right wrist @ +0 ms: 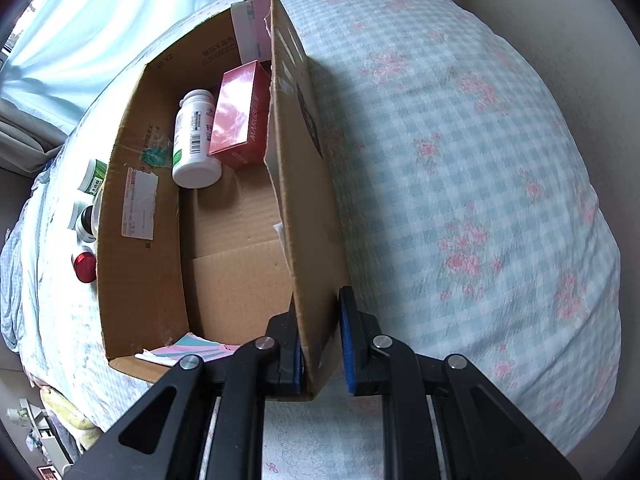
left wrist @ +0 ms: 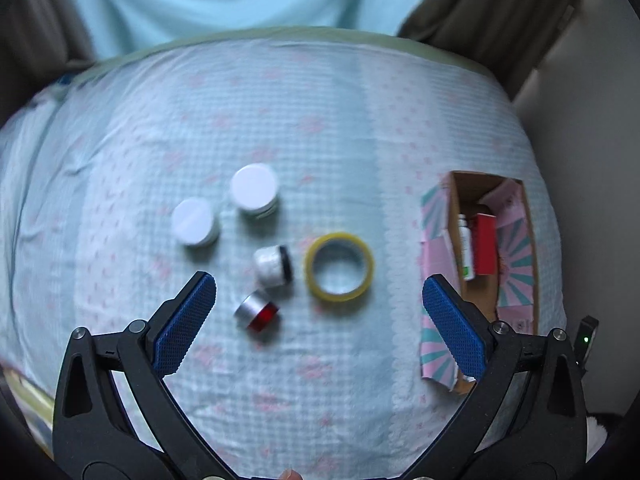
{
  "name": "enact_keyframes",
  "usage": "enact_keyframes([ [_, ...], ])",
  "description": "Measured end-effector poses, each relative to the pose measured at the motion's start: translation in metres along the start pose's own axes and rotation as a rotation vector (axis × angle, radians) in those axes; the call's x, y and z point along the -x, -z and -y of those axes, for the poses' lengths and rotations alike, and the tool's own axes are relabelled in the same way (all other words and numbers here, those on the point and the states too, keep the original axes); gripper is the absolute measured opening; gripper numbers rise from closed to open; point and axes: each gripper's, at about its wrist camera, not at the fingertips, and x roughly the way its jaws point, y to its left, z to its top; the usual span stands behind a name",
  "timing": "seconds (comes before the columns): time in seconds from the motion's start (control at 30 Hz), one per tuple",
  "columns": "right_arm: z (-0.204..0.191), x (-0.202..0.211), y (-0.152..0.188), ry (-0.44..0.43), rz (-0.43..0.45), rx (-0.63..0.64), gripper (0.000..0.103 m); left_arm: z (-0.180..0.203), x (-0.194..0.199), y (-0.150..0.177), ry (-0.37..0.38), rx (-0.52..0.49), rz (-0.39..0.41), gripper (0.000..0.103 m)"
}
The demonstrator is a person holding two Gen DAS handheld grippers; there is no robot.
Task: Organize rigid objects
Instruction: 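Move the left tool back over the remaining objects, then grasp the silver-and-red jar with the left tool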
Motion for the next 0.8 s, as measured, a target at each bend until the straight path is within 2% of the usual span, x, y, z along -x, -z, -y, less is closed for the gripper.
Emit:
enact_keyframes([
  [0.1, -0.001, 0.0, -0.001, 0.005, -0.005, 0.003, 0.015, -0.026, -0.005, 0.018, -0.064, 0.065, 0.013, 0.103],
  [0.23, -0.001, -0.001, 0.0, 0.006, -0.005, 0.005, 0.015, -0.045, -0.026, 0.044, -0.137, 0.091, -0.002, 0.103],
  [0.43, -0.002, -0.001, 0.0, 0.008, -0.007, 0.004, 0.015, -0.06, -0.075, 0.078, -0.128, 0.143, -0.05, 0.103],
  [0.67, -0.003, -0.001, 0.0, 0.015, -0.004, 0.007, 0.014, -0.057, -0.14, 0.1, -0.097, 0.039, -0.057, 0.103],
  [0.8, -0.006, -0.002, -0.001, 0.033, -0.007, 0.037, 0.014, -0.059, -0.168, 0.102, -0.082, -0.078, -0.04, 0.103],
])
